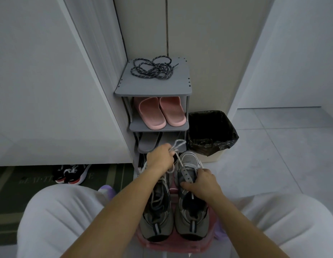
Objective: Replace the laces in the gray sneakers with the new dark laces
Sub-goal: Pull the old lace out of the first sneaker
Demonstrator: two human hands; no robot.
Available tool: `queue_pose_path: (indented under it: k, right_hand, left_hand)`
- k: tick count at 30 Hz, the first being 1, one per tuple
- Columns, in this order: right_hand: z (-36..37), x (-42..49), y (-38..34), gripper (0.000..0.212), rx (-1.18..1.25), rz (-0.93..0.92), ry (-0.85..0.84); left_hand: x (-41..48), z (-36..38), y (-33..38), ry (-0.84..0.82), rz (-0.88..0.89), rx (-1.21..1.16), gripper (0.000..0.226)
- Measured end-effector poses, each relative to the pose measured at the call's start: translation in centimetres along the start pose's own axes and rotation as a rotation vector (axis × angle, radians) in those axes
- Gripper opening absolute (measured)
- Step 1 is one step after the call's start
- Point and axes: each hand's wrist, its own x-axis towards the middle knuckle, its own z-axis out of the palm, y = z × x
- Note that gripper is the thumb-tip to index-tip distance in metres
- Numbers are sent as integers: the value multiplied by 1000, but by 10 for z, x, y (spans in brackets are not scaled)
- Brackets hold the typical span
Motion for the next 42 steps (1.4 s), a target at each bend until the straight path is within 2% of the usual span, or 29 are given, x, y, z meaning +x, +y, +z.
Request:
queue_pose_path:
  k: [3, 12, 24, 29, 35, 39, 42]
  right_hand:
    - [0, 0, -1, 63, -13, 6, -1]
    - [-1, -1, -2, 62, -15, 13, -4]
    - [0, -1, -1, 63, -18, 19, -8]
    - [0, -1, -1, 64, -26, 15, -10]
    - [0, -1, -1, 64, -21, 17, -10]
    - [0, -1, -2, 64, -26, 19, -9]
    - [0, -1, -2, 63, -27, 22, -12]
  left_hand:
    - [9, -14, -3, 62, -20, -80, 16]
    - [11, -16, 2, 51, 34, -112, 9]
    - [9, 0, -26, 68, -210, -261, 30]
    - [7, 2, -29, 67, -235, -295, 25]
    - [7, 2, -27, 84, -247, -297, 37]
    - [6, 2, -26, 90, -232, -274, 30]
    - [3, 2, -21, 33, -139, -130, 15]
